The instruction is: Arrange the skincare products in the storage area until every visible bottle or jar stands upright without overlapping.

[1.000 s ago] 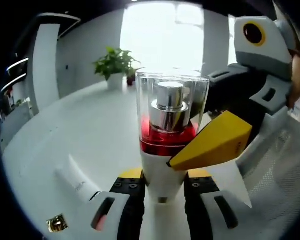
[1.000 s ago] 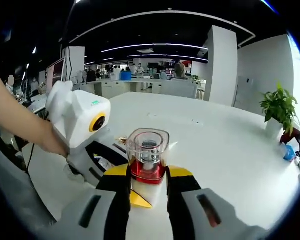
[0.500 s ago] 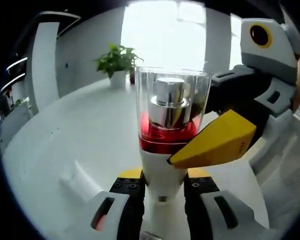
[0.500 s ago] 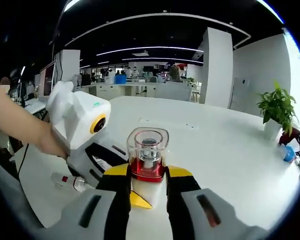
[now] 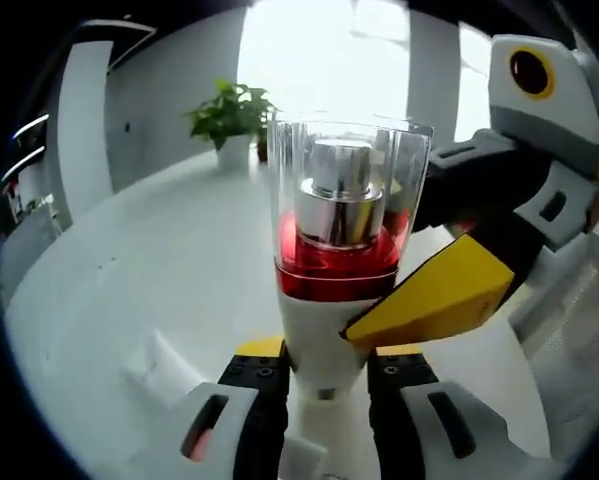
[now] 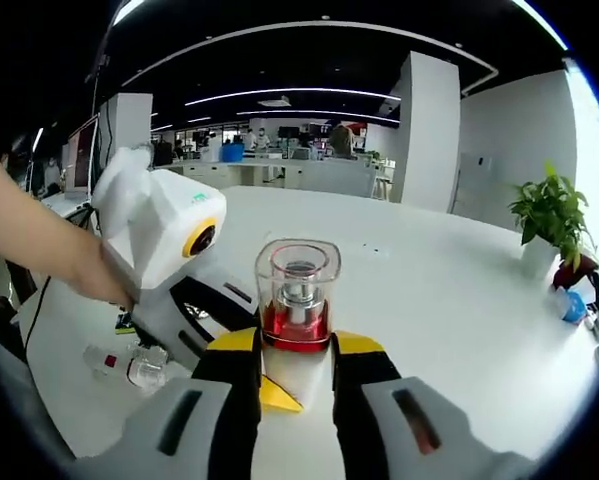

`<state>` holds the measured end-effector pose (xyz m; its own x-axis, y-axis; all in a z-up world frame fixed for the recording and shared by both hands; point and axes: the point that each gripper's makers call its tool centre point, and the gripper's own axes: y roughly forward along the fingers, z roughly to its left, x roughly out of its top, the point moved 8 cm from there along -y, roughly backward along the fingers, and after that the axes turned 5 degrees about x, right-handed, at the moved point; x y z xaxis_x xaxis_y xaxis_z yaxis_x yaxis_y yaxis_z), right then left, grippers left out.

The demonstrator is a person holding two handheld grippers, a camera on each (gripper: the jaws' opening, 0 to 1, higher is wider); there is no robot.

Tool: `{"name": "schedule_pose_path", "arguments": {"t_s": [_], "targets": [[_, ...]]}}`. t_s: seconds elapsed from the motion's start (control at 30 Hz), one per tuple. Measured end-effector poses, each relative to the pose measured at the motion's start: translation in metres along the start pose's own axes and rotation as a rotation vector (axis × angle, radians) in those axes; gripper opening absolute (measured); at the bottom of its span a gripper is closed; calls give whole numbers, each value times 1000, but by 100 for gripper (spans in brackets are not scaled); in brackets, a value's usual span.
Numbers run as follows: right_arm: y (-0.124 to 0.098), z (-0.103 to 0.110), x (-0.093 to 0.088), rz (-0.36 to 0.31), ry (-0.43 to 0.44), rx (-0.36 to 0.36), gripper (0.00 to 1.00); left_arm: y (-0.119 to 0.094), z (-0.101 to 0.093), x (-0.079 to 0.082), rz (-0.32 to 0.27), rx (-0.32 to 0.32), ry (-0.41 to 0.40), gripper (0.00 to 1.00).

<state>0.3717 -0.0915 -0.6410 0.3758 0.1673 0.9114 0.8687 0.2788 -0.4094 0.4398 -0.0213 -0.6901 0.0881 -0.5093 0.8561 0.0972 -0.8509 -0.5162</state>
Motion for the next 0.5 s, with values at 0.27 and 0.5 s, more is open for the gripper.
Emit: {"name": "schedule_pose_path", "arguments": {"t_s": [0.27, 0.5], "targets": [[0, 1, 1, 13, 0, -8, 26, 2, 1, -2, 17, -16, 7, 27], [1, 6, 2, 23, 3, -27, 26, 0, 2, -4, 28, -39, 26, 27]]}}
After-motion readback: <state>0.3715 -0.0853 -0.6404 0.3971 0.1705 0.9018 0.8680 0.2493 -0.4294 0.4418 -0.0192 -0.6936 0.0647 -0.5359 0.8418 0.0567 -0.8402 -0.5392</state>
